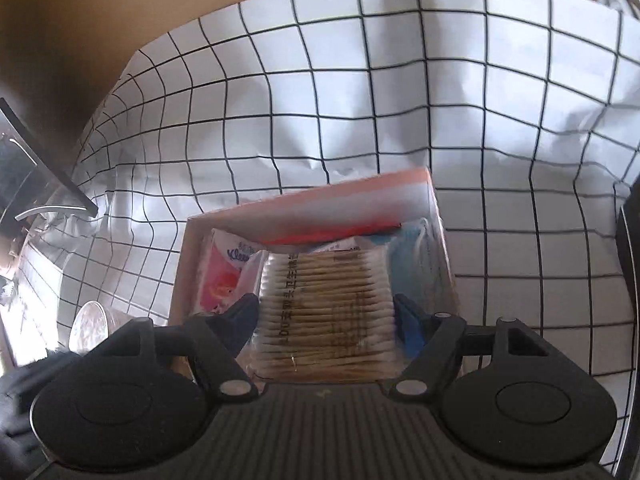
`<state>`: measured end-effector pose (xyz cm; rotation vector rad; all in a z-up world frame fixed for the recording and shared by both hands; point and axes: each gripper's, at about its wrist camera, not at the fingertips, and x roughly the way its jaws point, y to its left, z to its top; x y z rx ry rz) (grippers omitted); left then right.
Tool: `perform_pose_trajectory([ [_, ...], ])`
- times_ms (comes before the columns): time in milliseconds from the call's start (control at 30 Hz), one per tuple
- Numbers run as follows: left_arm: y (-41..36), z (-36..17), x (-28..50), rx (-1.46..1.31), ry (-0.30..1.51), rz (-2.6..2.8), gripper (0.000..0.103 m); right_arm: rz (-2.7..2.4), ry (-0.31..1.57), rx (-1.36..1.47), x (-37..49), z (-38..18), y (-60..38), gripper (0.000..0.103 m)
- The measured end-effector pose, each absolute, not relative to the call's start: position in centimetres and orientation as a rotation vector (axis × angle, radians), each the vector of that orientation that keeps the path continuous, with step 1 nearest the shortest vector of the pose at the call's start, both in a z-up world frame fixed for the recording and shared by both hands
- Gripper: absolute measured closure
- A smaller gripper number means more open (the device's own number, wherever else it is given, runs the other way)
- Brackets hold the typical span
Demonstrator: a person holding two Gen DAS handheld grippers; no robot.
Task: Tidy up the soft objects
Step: 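Open the left tool over the pink box while the right tool releases the swab pack into it, then move the left tool to the beige zippered pouch while the right tool reaches the black beaded bracelet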
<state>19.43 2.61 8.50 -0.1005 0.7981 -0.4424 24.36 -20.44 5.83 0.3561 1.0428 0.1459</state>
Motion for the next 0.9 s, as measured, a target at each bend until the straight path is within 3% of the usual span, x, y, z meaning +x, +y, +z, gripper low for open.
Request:
perform_pose_trajectory([
  [167,6.4,10.8,19.1,-0.225,0.792,-0.395,0.081,0.221,1.047,0.372,25.1,6.6,-19.7,0.028],
  [333,9.8,12.4,15.7,-0.179,0.701,-0.350,0.081,0.134,0.971,0.322,23.6,9.1,-19.8,0.027],
  [667,19.1,7.9,10.8,-0.352,0.715,-0.150,0.081,0.102,0.673,0.148,15.2,14.0,-14.9,0.011],
  [900,22.8,5.5,12.0,-0.404,0.748,-0.112,0.089,0.343,0.780,0.126,12.6,11.9,-8.3,0.011],
])
